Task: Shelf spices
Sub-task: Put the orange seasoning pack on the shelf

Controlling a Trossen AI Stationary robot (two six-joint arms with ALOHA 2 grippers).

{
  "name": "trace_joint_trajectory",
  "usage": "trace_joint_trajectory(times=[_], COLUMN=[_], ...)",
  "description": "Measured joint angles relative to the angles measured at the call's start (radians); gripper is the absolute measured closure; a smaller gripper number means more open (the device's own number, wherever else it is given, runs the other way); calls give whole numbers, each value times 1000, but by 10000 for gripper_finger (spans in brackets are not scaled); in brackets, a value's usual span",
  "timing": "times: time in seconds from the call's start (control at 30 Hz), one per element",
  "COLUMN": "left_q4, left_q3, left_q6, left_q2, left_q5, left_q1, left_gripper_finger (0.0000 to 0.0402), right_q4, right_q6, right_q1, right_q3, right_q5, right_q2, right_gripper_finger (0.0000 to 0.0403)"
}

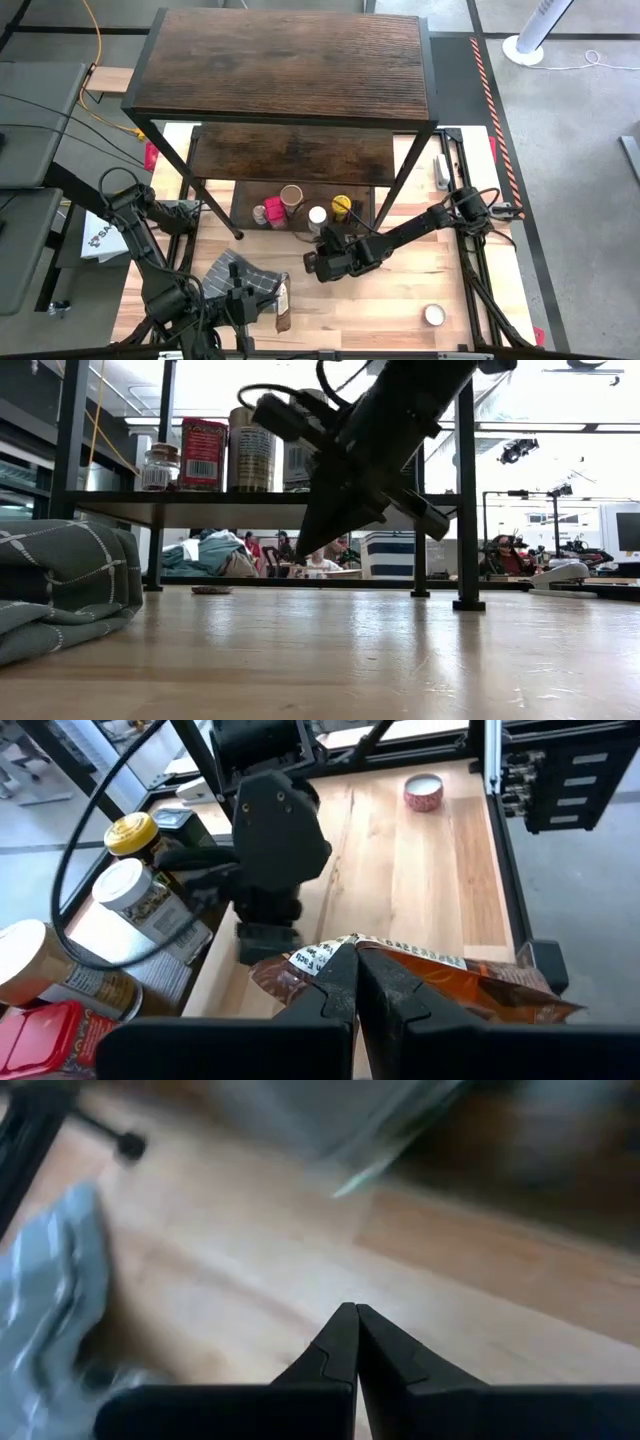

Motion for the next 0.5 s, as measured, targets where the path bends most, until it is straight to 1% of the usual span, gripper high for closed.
trace_joint_trajectory(times=[0.07, 0.17, 0.27, 0.33, 0.4, 0.5], left_q4=[0, -4, -29, -31, -31, -14], left_q3=[0, 0, 0, -7, -15, -34], left_q6=[0, 0, 1, 1, 2, 30], left_q2=[0, 0, 0, 0, 0, 3], left_q5=[-8, -9, -9, -7, 9, 49], left_q1=[0, 5, 8, 14, 18, 24], left_gripper_finger=[401, 401, 401, 401, 401, 401], right_q4=[31, 56, 62, 61, 54, 60], right_q6=[-102, -250, -343, -380, -404, -396], right_q1=[4, 25, 65, 96, 137, 205], right_q3=[0, 0, 0, 0, 0, 0], right_q5=[-60, -185, -307, -365, -395, -383], right_q2=[-5, -21, -48, -71, -99, -146], right_gripper_finger=[403, 403, 403, 403, 403, 403])
